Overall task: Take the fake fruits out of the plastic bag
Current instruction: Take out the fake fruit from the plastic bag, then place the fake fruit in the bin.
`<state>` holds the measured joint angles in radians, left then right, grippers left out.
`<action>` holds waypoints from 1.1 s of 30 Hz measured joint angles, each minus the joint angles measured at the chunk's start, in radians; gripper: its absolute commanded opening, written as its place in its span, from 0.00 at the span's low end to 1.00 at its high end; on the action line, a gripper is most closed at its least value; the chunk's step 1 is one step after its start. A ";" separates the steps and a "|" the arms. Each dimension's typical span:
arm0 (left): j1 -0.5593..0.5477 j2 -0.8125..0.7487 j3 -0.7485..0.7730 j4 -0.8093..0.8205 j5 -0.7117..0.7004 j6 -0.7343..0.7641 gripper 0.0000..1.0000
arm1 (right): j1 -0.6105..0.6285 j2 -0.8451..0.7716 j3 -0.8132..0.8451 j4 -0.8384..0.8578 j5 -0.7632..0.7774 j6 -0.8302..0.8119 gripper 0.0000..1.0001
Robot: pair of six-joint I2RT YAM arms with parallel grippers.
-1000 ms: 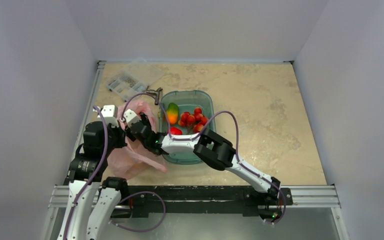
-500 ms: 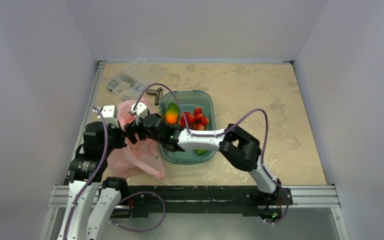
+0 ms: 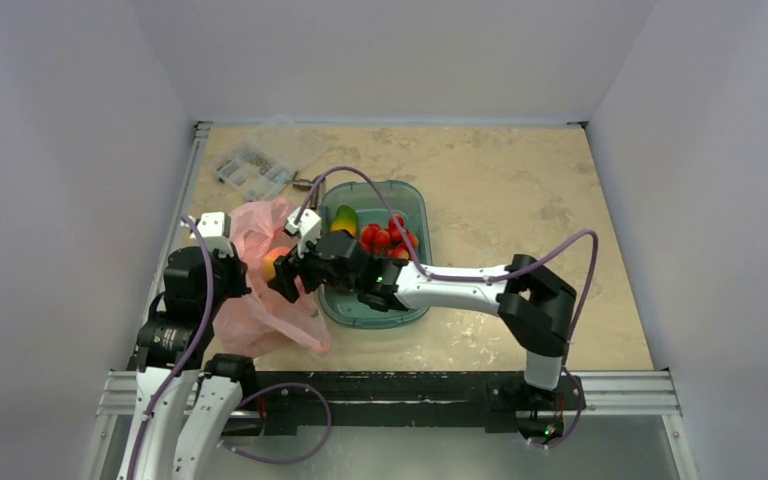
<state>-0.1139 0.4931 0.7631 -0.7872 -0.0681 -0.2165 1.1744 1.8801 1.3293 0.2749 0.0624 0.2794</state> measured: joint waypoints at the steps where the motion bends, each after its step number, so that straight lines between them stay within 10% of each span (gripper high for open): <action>1: 0.000 0.000 0.000 0.000 0.000 0.000 0.00 | 0.000 -0.030 -0.026 -0.002 0.004 0.000 0.00; 21: 0.000 -0.001 0.000 -0.008 -0.014 -0.001 0.00 | -0.025 -0.447 -0.383 -0.185 0.175 -0.023 0.00; 33: 0.000 -0.014 0.000 -0.008 -0.015 -0.001 0.00 | -0.051 -0.363 -0.407 -0.332 0.148 -0.013 0.12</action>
<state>-0.1139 0.4789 0.7631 -0.7956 -0.0830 -0.2173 1.1229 1.5169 0.9218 -0.0574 0.2100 0.2661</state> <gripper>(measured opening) 0.005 0.714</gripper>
